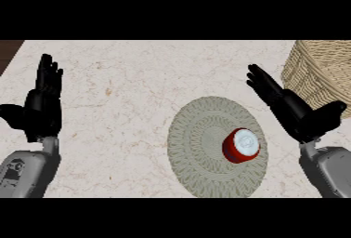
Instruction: Pick the can from the placemat and place it in the basket
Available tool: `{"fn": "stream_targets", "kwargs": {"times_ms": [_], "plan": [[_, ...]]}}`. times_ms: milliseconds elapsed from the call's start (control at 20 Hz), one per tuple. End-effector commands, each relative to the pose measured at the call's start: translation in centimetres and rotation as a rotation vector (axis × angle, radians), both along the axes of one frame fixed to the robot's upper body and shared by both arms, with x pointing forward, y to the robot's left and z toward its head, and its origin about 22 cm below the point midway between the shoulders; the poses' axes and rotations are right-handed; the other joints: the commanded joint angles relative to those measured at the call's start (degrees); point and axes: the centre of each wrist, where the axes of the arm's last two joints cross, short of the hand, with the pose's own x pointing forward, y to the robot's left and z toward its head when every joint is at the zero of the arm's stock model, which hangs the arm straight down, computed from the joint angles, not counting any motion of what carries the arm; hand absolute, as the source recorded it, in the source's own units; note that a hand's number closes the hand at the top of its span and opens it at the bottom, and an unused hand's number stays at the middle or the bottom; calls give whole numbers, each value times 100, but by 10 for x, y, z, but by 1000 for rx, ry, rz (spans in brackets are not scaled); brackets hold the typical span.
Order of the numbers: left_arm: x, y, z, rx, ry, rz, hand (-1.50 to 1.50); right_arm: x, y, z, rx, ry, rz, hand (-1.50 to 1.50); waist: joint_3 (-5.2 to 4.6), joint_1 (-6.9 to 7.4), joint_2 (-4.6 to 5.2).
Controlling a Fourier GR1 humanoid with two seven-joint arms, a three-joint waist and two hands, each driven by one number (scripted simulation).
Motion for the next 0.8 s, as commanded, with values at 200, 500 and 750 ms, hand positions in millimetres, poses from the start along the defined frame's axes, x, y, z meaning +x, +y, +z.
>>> {"fn": "stream_targets", "kwargs": {"times_ms": [200, 500, 750], "plan": [[-56, 0, -105, -108, 562, -107, 0, 13, 70, 42, 309, -114, 425, 150, 0, 232, 3], [-83, 13, -129, -111, 751, -147, 0, -47, 144, 42, 211, -232, 809, -150, -5, -48, -175], [-93, 18, -130, -133, 762, -130, 0, -56, 131, 58, -89, -337, 640, -150, -13, -159, -205]]}}
